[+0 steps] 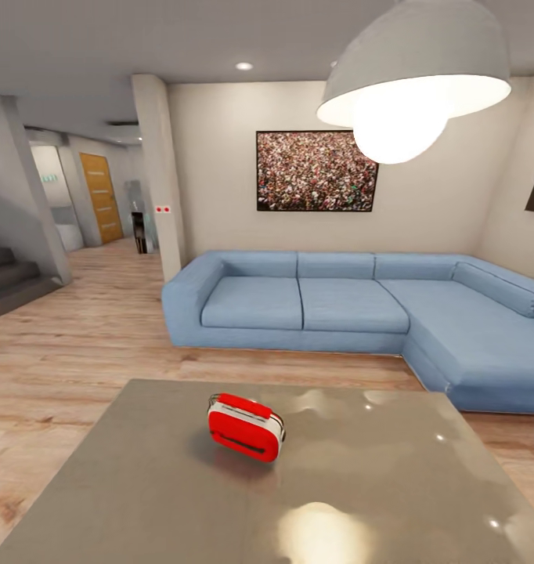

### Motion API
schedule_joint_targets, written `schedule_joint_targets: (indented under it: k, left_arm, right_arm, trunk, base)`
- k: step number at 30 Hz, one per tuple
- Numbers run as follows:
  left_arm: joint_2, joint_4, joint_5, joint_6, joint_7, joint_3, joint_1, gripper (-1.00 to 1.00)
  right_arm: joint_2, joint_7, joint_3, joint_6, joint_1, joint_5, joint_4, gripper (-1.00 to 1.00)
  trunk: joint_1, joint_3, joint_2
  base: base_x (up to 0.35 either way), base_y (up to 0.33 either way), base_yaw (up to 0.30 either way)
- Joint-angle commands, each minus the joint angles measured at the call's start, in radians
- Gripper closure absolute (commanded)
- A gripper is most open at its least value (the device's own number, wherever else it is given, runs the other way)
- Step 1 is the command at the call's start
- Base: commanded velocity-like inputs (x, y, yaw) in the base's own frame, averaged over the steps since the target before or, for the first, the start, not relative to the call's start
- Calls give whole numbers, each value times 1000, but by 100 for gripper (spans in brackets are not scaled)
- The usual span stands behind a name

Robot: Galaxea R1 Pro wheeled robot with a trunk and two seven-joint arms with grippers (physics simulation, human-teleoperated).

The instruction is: Turn on the radio receiver that's on the table in the living room.

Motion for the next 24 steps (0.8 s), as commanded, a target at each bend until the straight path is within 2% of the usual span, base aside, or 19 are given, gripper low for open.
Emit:
schedule_joint_targets:
  k: [1, 13, 24]
  left_arm:
    - [0, 0, 0, 0, 0, 0, 0, -100]
    - [2, 0, 1, 1, 0, 0, 0, -100]
    - [5, 0, 0, 3, 0, 0, 0, -100]
  right_arm:
    - [0, 0, 0, 0, 0, 0, 0, -100]
    - [0, 0, -1, 0, 0, 0, 0, -100]
    - [0, 0, -1, 0, 0, 0, 0, -100]
  trunk:
    - [0, 0, 0]
    - [0, 0, 0]
    - [0, 0, 0]
  base:
    - [0, -157, -2]
    - [9, -18, 0]
    - [238, 0, 0]
